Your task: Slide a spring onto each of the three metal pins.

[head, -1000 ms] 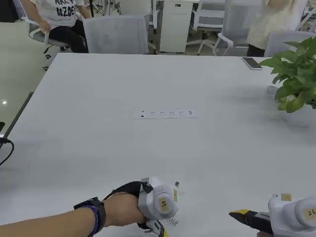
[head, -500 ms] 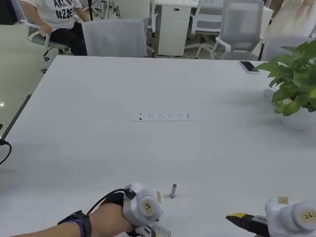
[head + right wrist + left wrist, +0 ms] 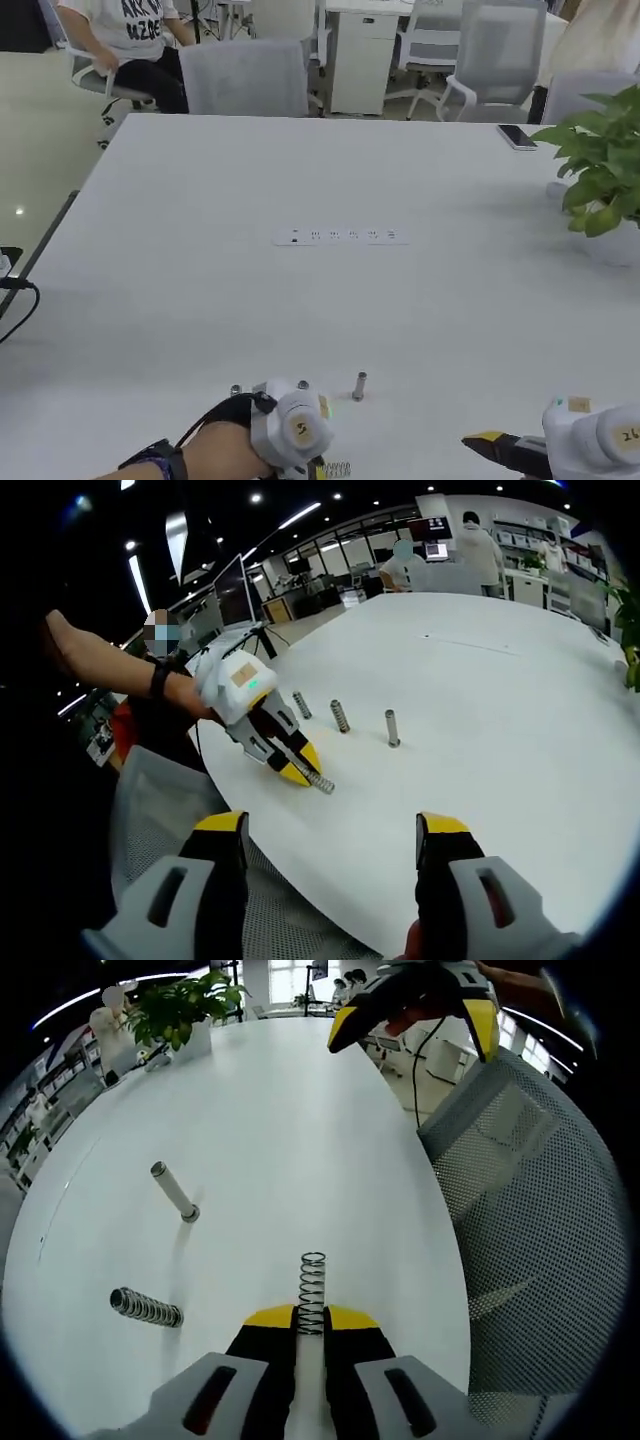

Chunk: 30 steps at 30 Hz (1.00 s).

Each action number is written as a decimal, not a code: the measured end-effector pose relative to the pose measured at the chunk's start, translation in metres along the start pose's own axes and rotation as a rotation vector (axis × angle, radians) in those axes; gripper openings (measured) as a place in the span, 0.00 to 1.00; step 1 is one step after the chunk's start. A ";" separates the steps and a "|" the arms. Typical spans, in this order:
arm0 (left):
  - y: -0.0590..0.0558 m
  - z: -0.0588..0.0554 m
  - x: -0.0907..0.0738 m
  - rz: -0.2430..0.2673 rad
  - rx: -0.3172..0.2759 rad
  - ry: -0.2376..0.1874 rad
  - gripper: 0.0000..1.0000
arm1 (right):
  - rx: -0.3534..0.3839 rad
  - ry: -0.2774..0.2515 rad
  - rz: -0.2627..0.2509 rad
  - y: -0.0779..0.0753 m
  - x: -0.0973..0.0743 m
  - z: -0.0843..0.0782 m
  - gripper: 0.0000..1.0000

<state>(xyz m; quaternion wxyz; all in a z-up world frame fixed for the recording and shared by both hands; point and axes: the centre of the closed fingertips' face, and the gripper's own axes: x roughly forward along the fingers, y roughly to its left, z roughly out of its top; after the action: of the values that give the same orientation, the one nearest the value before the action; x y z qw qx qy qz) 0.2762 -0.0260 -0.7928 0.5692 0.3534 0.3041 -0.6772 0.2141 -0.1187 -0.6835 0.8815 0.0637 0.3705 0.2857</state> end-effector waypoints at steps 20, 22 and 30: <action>-0.021 -0.044 -0.041 0.130 -0.263 -0.037 0.02 | -0.061 0.028 0.065 0.024 0.021 0.006 0.65; -0.021 -0.044 -0.047 0.147 -0.302 -0.064 0.02 | -0.061 0.024 0.067 0.025 0.022 0.007 0.65; -0.018 -0.047 -0.075 0.202 -0.410 -0.149 0.02 | -0.087 0.043 0.108 0.037 0.031 0.010 0.63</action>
<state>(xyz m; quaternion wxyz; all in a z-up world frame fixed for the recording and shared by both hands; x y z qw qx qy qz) 0.2723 0.0573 -0.7576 0.7148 0.2079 0.3556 -0.5652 0.2215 -0.0695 -0.6835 0.8586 0.0392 0.3727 0.3499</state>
